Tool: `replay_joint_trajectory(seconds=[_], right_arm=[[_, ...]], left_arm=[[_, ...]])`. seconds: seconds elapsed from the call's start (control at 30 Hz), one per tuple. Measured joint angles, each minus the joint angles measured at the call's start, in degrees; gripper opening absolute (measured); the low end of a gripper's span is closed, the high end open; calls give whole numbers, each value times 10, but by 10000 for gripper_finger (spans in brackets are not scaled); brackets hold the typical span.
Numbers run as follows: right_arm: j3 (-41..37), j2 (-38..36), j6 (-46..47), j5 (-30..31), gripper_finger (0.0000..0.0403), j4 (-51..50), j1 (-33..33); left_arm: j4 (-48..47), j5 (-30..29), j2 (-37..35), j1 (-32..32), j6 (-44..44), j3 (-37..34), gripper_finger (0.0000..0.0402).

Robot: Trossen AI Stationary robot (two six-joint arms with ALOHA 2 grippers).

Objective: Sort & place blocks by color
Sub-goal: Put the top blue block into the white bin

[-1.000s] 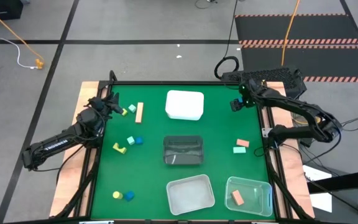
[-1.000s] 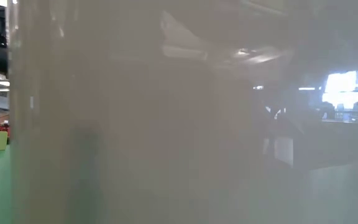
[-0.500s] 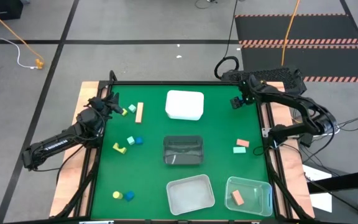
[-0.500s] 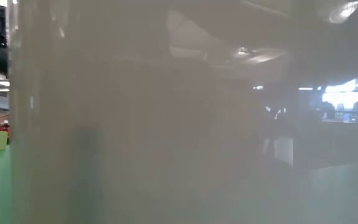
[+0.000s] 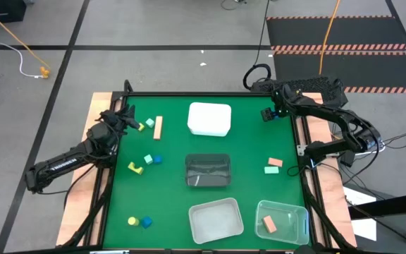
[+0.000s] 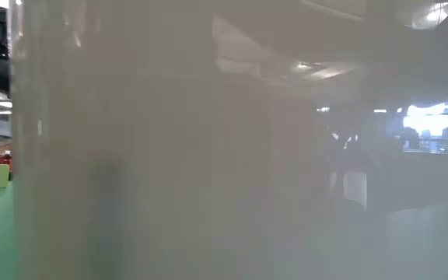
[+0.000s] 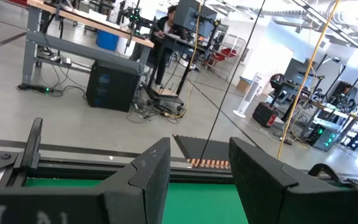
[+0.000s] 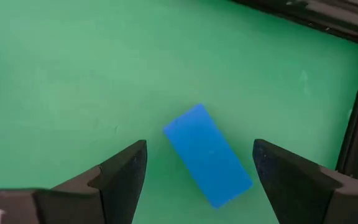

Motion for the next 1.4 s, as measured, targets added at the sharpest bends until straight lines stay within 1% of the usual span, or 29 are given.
replay_joint_trajectory(seconds=[0.33, 0.47, 0.53, 0.67, 0.77, 0.9, 1.0, 1.1, 1.2, 1.27, 1.4], right_arm=[[0, 6, -2, 0, 281, -2, 1], [0, 22, 30, 25, 281, 19, 16], [0, 33, 32, 43, 281, 16, 26], [2, 58, 7, 45, 280, 8, 43], [3, 72, -9, 61, 272, 9, 58], [5, 82, -18, 72, 251, 11, 66], [5, 82, -18, 67, 224, 11, 69], [5, 82, -16, 55, 188, 12, 68], [4, 81, -16, 46, 143, 13, 68], [4, 77, 0, 43, 114, 12, 68], [1, 58, 46, 21, 110, 9, 68]], left_arm=[[0, 0, 0, 0, 0, 0, 163], [0, 0, 0, 0, 0, 0, 163], [0, 0, 0, 0, 0, 0, 163], [0, 0, 0, 0, 0, 0, 163], [0, 0, 0, 0, 0, 0, 163], [0, 0, 0, 0, 0, 0, 163], [0, 0, 0, 0, 0, 0, 163], [0, 0, 0, 0, 0, 0, 163], [0, 0, 0, 0, 0, 0, 163], [0, 0, 0, 0, 0, 0, 163], [0, 0, 0, 0, 0, 0, 163]])
